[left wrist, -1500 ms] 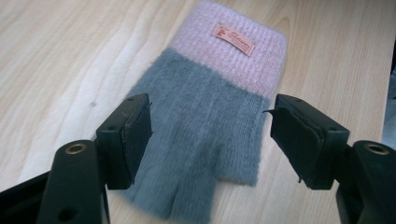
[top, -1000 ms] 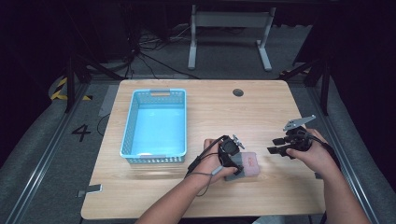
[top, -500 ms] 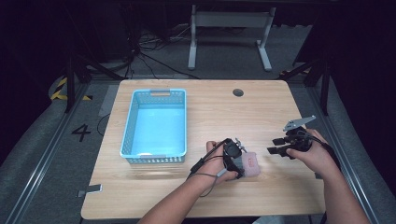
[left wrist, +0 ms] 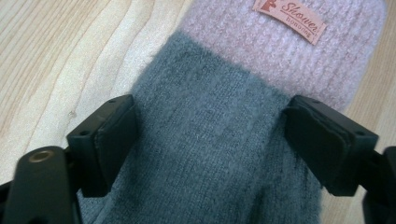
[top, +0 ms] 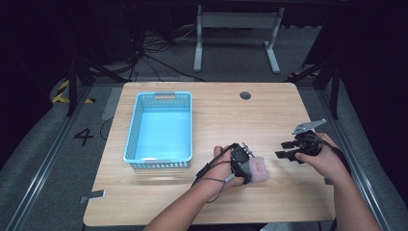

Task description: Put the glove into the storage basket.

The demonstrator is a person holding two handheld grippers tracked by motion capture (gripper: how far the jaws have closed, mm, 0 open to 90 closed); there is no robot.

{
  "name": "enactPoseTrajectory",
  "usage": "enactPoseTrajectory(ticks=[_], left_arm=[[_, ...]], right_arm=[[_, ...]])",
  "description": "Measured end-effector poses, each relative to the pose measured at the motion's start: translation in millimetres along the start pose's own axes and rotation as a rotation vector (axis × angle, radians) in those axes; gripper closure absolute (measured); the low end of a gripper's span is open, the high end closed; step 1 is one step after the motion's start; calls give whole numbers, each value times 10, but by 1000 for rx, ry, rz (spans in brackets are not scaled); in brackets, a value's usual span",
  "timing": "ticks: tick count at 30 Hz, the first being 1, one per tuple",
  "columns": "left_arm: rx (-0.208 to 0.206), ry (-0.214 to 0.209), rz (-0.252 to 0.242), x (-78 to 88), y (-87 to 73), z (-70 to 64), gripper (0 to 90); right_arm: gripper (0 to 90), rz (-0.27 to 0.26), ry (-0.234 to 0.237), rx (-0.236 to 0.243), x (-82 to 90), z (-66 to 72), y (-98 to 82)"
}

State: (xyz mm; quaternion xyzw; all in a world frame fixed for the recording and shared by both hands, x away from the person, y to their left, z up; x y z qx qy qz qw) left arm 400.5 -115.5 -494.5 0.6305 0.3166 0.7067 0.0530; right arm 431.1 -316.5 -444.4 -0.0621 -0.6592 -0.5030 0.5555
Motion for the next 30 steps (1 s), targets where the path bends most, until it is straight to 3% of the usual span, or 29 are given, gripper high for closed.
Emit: enactPoseTrajectory(ticks=[8,15,22,30], left_arm=[[11,12,-36,9,23,-29,349],[15,-4,-84,27,28,-27,638],[56,-42,-109,103,15,12,714],[53,-16,-138,351,12,61,724]], right_arm=[[462,-6,-3,-3,5,-8,3],[460,-22,-5,7,22,-37,58],[458,-40,-1,16,39,-72,138],[458,-56,1,23,50,-95,211]])
Point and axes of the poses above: each handheld gripper's, and its own axes: x roughly backward along the jaws, y roughly out of its top, z roughly to its left, the point moved 6 cm from there along -x, roughly forward along the jaws, and after that the axes turned 5 degrees about -x, right-handed, at the moved point
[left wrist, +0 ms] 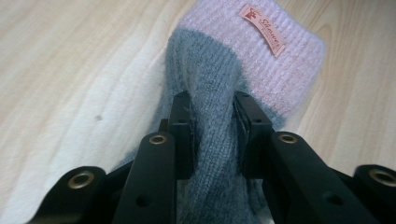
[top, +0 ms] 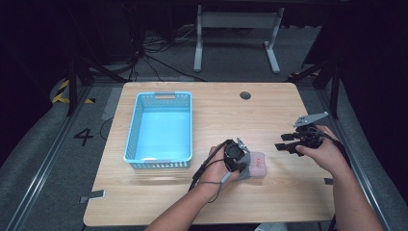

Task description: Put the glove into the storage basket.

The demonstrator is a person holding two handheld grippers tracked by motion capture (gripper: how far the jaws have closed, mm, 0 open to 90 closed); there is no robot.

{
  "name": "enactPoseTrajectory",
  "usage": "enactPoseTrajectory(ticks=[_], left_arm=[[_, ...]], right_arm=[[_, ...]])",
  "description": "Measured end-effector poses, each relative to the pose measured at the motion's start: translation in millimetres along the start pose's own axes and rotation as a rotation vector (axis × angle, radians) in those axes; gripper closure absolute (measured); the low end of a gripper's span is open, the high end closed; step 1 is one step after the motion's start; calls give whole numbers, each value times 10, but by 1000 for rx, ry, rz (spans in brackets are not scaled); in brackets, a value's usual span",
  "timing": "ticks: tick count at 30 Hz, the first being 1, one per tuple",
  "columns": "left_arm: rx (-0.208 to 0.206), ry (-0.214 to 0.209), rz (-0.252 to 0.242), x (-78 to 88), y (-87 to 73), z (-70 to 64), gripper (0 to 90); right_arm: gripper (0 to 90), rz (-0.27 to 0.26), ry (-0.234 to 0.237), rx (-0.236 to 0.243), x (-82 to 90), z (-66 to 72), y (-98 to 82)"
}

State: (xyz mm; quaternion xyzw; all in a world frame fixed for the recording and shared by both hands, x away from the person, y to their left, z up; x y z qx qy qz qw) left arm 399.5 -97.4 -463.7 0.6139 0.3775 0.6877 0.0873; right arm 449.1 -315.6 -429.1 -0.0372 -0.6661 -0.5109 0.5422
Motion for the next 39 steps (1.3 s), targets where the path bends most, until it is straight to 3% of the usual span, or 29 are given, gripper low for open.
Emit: enactPoseTrajectory(ticks=[1,3,4,11,20,28,32,39], left_arm=[[4,6,-16,109,17,22,724],[6,5,-18,153,22,32,724],[11,17,-35,278,43,69,724],[13,38,-60,603,97,200,724],[29,59,-93,902,123,390,724],[50,107,-117,1209,82,652,723],[72,144,-125,1397,15,859,723],[91,173,-120,1545,-70,1031,723]], right_arm=[[457,0,2,6,-2,0,19],[457,-2,4,6,-3,1,29],[457,-5,5,6,-10,-2,44],[455,3,8,5,-42,-18,47],[453,14,7,-6,-65,-39,1],[447,34,5,-15,-93,-34,-69],[445,39,0,-25,-86,-47,-115],[443,46,-8,-36,-83,-61,-171]])
Point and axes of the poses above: each handheld gripper's, and its own axes: x roughly backward along the jaws, y roughly out of its top, z roughly to its left, the point moved 6 cm from there along -x, roughly forward along the jaws, and after that the axes turned 5 degrees about -x, right-handed, at the moved point
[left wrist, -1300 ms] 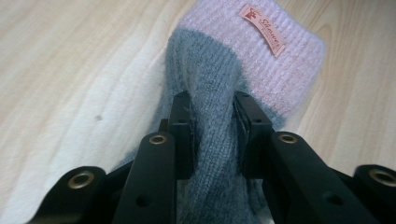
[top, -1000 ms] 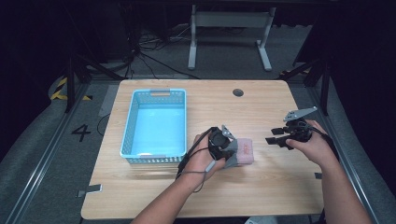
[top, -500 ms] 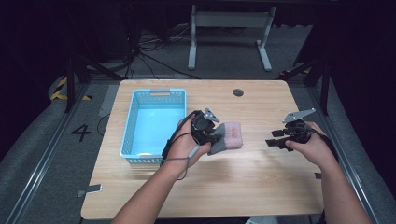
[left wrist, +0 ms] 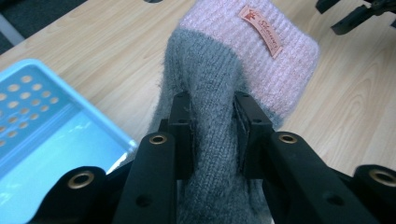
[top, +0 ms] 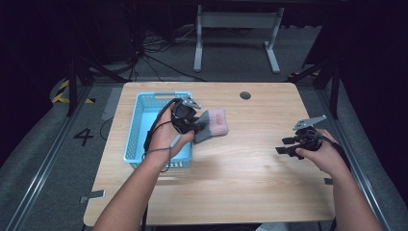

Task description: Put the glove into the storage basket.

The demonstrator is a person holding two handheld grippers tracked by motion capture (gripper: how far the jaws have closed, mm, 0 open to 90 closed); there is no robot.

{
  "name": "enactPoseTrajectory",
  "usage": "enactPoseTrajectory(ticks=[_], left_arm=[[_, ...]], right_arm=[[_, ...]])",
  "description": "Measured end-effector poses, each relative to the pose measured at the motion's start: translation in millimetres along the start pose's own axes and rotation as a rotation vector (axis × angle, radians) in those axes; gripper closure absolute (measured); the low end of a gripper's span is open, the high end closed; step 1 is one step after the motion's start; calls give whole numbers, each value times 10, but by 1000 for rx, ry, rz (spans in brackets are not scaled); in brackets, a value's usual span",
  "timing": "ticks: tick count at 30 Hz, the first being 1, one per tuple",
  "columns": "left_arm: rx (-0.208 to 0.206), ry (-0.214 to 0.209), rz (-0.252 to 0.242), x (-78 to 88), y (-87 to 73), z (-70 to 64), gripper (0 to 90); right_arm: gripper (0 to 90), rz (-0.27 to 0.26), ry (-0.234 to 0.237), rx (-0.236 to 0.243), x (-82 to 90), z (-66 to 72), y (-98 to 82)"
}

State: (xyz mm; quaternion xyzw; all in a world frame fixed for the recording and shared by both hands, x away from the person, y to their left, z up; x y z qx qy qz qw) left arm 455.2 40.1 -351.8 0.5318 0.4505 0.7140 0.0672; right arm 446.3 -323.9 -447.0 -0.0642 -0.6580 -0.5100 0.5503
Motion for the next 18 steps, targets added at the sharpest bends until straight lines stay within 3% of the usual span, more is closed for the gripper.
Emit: enactPoseTrajectory(ticks=[12,18], left_arm=[[30,16,-6,155,-135,480,723],[75,38,16,146,-303,784,722]], right_arm=[[436,10,-10,-15,-6,-26,-83],[433,15,-10,-20,-27,-18,-99]])
Point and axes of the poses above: each handheld gripper's, and its own axes: x roughly backward along the jaws, y roughly out of its top, z roughly to its left, the point moved 6 cm from there along -x, roughly forward along the jaws, and after that the axes turned 5 degrees about -x, right-handed, at the moved point
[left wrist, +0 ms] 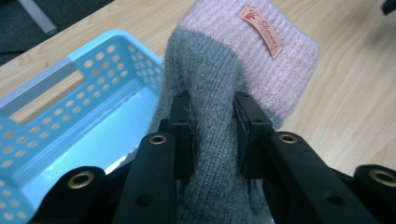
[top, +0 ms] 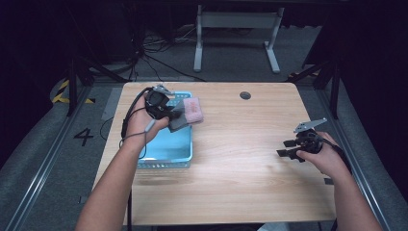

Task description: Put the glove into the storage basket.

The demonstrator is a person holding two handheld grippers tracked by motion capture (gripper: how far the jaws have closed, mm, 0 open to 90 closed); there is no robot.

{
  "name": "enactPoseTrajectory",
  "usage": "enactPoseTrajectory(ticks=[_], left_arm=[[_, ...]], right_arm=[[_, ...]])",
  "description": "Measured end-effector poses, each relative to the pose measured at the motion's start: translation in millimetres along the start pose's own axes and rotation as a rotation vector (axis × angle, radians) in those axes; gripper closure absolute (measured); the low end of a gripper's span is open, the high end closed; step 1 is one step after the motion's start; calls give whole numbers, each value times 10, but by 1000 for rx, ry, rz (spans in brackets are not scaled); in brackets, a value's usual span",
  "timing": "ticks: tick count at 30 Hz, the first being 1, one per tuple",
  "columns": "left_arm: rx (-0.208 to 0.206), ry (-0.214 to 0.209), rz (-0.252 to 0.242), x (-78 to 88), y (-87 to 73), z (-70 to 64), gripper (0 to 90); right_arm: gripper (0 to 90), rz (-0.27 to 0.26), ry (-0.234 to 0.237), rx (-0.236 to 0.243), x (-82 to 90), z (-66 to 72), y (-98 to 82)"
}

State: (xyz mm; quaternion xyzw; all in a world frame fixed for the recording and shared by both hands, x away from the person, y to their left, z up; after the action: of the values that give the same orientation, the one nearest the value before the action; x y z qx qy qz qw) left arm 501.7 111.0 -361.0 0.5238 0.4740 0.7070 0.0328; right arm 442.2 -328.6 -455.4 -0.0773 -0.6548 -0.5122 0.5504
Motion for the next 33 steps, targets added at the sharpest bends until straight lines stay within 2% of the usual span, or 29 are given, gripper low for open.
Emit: enactPoseTrajectory(ticks=[1,5,6,9,12,19,23,25,30,31,33], left_arm=[[0,0,0,0,0,0,723],[29,14,17,8,-87,207,722],[29,14,17,8,-87,207,722],[35,29,13,1,-122,321,721],[27,14,28,-54,-180,438,720],[37,29,74,-155,-293,586,719],[38,35,110,-218,-350,627,720],[31,26,136,-297,-390,642,720],[36,13,160,-405,-424,647,716],[27,11,184,-452,-445,647,715],[24,11,197,-476,-457,646,715]], right_arm=[[433,0,0,0,0,0,0],[431,2,-2,-3,1,-4,-30],[431,2,-2,-3,1,-4,-30],[429,5,-4,-5,3,-3,-47],[428,8,-4,-11,-9,-4,-62],[421,11,-1,-7,-33,2,-62],[420,11,2,-6,-37,10,-61],[419,13,2,-4,-42,12,-63],[416,14,0,-3,-46,14,-64],[416,14,-3,-3,-46,11,-67],[416,14,-3,-3,-45,10,-68]])
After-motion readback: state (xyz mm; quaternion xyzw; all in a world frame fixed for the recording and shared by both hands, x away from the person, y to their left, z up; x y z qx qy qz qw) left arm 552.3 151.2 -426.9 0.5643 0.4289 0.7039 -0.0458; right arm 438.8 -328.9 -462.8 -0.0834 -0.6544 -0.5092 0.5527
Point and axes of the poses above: each handheld gripper's, and its own axes: x roughly backward along the jaws, y roughly out of its top, z roughly to its left, the point moved 6 cm from there along -x, roughly forward along the jaws, and after that the axes turned 5 degrees about -x, right-handed, at the moved point
